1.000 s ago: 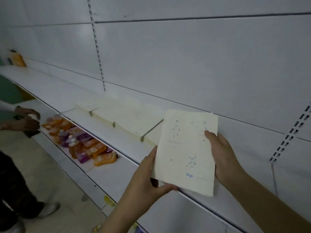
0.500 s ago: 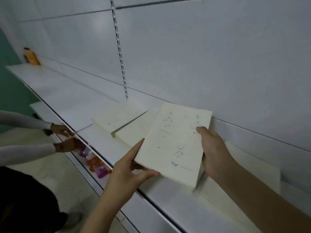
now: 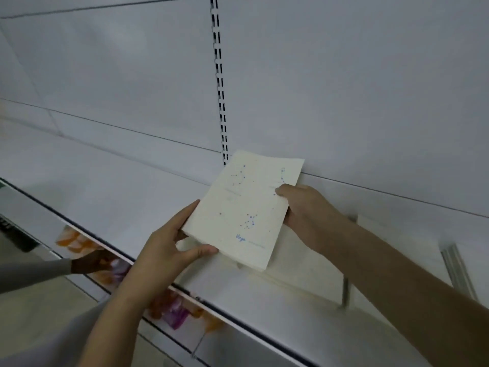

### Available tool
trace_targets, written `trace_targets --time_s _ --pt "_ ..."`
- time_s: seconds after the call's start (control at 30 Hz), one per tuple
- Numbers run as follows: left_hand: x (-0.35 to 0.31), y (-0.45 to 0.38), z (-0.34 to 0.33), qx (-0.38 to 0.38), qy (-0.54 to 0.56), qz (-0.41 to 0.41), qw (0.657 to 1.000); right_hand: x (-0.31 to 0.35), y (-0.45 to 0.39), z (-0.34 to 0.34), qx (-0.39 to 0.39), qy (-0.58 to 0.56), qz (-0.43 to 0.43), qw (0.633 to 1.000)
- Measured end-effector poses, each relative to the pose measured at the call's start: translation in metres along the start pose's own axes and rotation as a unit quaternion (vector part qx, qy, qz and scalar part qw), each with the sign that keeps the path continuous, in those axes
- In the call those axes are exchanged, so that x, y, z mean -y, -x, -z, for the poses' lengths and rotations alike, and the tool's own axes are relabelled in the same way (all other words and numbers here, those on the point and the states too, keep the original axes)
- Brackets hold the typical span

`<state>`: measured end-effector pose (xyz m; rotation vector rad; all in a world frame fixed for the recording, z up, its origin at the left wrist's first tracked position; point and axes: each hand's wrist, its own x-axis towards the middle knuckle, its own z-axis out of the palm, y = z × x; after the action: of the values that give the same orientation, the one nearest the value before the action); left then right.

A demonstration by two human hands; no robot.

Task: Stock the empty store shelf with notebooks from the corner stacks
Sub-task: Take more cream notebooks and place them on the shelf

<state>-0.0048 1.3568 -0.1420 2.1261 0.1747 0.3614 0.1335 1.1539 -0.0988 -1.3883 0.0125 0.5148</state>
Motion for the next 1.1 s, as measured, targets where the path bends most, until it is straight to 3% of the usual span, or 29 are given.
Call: trace_targets --time_s 0.17,0.23,0.47,0.63,0.77,0.87,1.1 --pt "0.026 -0.037 0.027 0.136 -0.144 0.054 0.979 0.001 -0.027 -0.024 0.042 0.059 -0.119 0.990" --pt "0.031 -0.046 0.028 0.177 -0.176 0.038 0.968 -0.003 -0.039 -0.025 0.045 0.077 -0.142 0.986" --pt "0.034 -0.074 0.028 0.176 -0.258 0.030 0.950 -0.002 -0.046 -0.045 0.011 0.071 -0.140 0.988" --pt "0.029 -0.082 0.024 0.212 -0.297 0.085 0.927 -0.007 -0.043 -0.049 -0.001 0.077 -0.152 0.985" --pt "0.026 -0.083 0.021 0.196 -0.278 0.101 0.935 -0.011 -0.041 -0.055 0.017 0.071 -0.176 0.982" --pt "0.026 -0.083 0.021 0.192 -0.266 0.102 0.939 -0.014 -0.054 -0.058 -0.016 0.053 -0.174 0.983" --pt "0.024 -0.082 0.029 0.238 -0.213 0.093 0.943 -0.008 -0.042 -0.068 -0.024 0.059 -0.138 0.988"
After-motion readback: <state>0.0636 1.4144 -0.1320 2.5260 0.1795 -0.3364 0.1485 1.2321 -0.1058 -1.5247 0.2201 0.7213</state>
